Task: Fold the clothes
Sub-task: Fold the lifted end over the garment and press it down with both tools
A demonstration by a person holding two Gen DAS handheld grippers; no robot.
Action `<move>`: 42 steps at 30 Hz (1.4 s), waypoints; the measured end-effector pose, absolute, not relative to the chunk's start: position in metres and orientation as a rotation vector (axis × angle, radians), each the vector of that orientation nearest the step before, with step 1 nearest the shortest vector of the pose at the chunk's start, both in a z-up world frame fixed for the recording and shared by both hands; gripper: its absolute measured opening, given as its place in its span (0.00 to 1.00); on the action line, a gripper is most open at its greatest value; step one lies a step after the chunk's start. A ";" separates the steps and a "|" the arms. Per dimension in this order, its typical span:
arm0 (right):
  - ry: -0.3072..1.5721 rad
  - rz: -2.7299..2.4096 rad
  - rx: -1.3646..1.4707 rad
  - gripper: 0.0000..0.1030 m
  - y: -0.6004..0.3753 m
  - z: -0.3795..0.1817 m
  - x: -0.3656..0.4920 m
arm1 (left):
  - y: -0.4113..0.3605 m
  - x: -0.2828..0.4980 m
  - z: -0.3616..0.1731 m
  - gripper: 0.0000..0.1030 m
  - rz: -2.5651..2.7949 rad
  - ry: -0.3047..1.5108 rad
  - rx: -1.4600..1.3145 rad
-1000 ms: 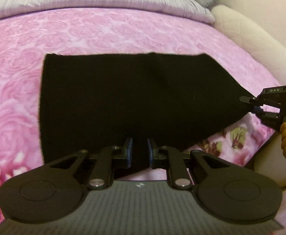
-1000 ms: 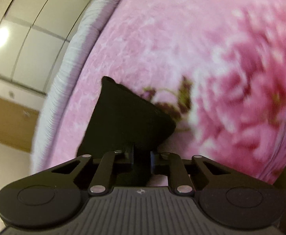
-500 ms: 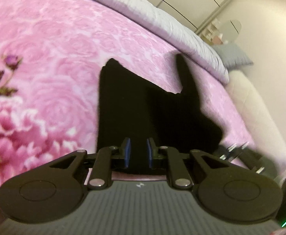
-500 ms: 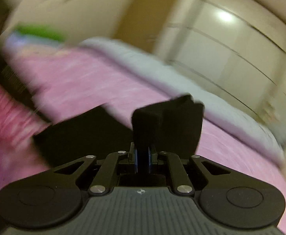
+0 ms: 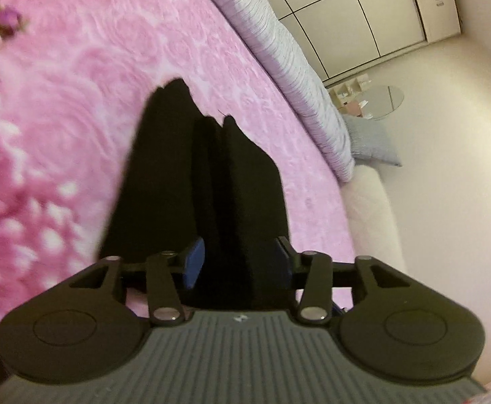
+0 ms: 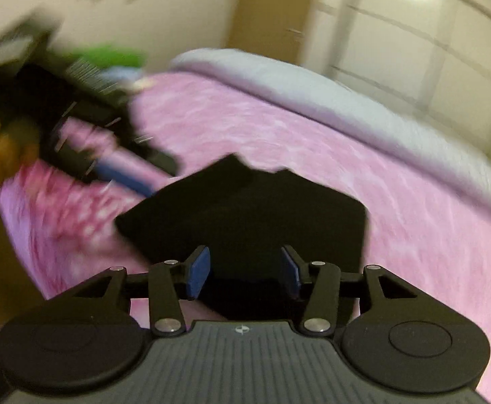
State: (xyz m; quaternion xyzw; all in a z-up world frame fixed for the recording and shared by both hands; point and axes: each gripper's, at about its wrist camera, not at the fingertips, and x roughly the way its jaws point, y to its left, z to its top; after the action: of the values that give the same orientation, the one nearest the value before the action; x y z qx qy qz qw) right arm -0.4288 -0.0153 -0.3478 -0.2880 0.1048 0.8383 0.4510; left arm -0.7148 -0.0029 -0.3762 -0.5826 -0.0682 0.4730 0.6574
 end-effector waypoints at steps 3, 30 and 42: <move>0.651 1.864 -0.540 0.44 0.023 -0.347 -0.381 | 0.010 -0.708 -0.385 0.46 1.062 -0.155 -1.353; 1.156 1.616 -0.369 0.25 0.092 -0.383 -0.357 | 0.066 -0.707 -0.356 0.14 1.047 0.074 -1.023; 0.930 1.726 -0.570 0.25 0.086 -0.364 -0.407 | 0.039 -0.738 -0.384 0.14 1.077 0.007 -1.097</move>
State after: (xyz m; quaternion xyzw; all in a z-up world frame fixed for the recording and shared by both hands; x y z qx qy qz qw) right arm -0.4074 0.0858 -0.3645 -0.2382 0.3884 0.7207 0.5224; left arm -0.7375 0.0389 -0.3841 -0.4961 0.0031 0.4871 0.7187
